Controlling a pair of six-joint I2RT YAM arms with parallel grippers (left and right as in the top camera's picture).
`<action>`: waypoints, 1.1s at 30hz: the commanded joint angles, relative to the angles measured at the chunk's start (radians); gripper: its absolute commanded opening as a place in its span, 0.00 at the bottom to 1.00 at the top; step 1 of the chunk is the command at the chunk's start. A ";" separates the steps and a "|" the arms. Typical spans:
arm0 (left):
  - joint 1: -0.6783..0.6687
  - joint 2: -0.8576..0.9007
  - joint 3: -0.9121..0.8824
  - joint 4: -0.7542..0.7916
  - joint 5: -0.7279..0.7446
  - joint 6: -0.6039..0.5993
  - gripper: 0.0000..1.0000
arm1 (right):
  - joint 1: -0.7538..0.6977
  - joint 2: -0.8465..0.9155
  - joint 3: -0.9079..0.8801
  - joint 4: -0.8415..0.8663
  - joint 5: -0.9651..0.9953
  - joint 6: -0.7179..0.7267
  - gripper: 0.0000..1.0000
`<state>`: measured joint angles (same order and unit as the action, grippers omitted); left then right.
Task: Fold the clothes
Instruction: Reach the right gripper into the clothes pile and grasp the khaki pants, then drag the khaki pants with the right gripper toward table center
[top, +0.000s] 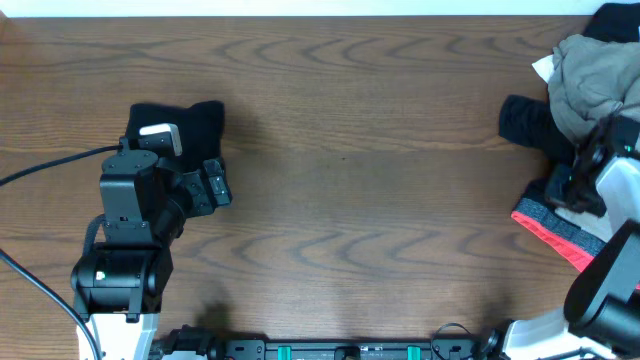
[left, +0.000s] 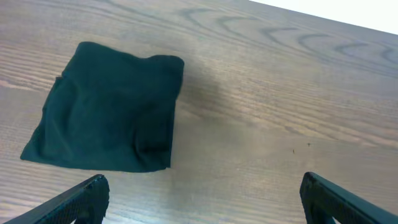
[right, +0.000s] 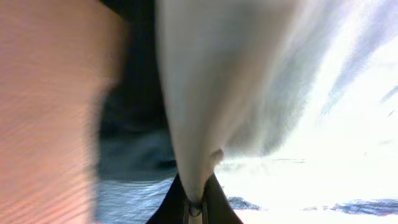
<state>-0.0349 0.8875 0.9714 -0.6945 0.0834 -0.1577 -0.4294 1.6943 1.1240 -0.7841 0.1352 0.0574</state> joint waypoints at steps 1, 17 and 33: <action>-0.004 0.000 0.021 0.008 0.010 -0.002 0.98 | 0.098 -0.135 0.129 -0.048 -0.127 -0.030 0.01; -0.004 0.000 0.021 0.025 0.011 -0.002 0.98 | 0.734 -0.198 0.238 -0.005 -0.320 -0.035 0.02; -0.004 0.004 0.016 0.025 0.011 -0.002 0.98 | 0.949 0.051 0.238 0.478 -0.296 -0.047 0.14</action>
<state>-0.0349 0.8886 0.9714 -0.6724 0.0834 -0.1574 0.4969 1.7172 1.3518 -0.3763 -0.1604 0.0296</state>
